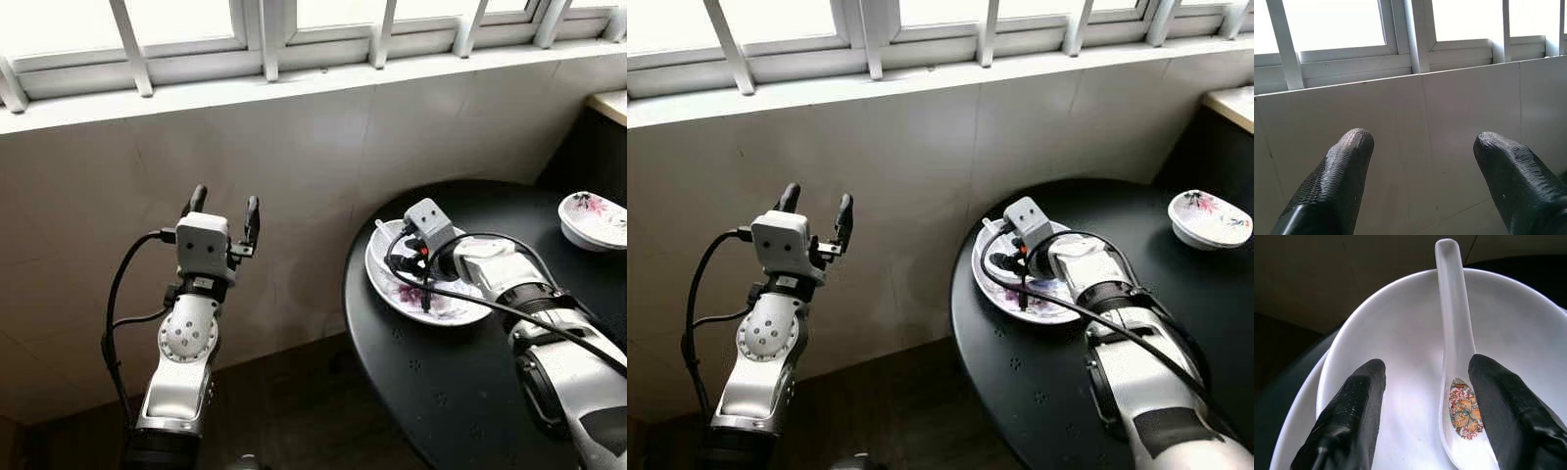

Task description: Kitchen organization

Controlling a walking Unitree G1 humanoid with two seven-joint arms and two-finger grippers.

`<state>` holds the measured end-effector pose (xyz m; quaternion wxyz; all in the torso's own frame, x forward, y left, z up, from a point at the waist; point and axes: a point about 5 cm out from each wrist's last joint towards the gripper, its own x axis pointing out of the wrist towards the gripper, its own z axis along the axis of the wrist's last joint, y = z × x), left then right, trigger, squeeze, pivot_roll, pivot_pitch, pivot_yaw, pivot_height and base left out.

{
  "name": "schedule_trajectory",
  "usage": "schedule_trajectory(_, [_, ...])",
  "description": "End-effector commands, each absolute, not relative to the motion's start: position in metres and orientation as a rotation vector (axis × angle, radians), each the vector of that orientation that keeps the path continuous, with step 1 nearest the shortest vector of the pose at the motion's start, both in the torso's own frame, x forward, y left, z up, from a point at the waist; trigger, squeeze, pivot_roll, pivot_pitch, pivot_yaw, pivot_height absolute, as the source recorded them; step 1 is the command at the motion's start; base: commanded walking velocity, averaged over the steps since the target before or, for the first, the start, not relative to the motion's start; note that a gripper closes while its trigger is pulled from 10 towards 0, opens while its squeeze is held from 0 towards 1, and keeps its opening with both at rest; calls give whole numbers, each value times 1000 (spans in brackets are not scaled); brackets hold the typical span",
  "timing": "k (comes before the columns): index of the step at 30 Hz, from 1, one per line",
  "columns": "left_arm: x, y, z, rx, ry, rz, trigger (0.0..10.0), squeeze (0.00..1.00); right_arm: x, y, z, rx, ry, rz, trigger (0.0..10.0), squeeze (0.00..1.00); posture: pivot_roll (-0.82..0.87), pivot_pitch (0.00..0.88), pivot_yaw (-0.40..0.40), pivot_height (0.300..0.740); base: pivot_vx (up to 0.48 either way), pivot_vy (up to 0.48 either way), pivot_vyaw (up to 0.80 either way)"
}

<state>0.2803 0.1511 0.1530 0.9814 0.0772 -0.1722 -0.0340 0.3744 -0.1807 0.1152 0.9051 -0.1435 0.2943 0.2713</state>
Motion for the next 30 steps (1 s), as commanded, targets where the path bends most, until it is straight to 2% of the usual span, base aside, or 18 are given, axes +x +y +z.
schedule_trajectory(1, [279, 148, 151, 166, -341, -76, 10000, 0, 378, -180, 122, -307, 599, 554, 10000, 0, 65, 0, -63, 740, 0, 0, 0])
schedule_trajectory(7, [279, 148, 152, 168, -345, -70, 10000, 0, 380, -176, 120, -362, 594, 536, 10000, 0, 80, 0, -71, 740, 0, 0, 0])
schedule_trajectory(11, [278, 151, 153, 170, -347, -58, 10000, 0, 385, -179, 125, -398, 549, 445, 10000, 0, 87, 0, -74, 740, 0, 0, 0])
schedule_trajectory(30, [277, 150, 152, 173, -340, -61, 10000, 0, 385, -170, 118, -426, 565, 407, 10000, 0, 94, 13, -72, 740, 0, 0, 0])
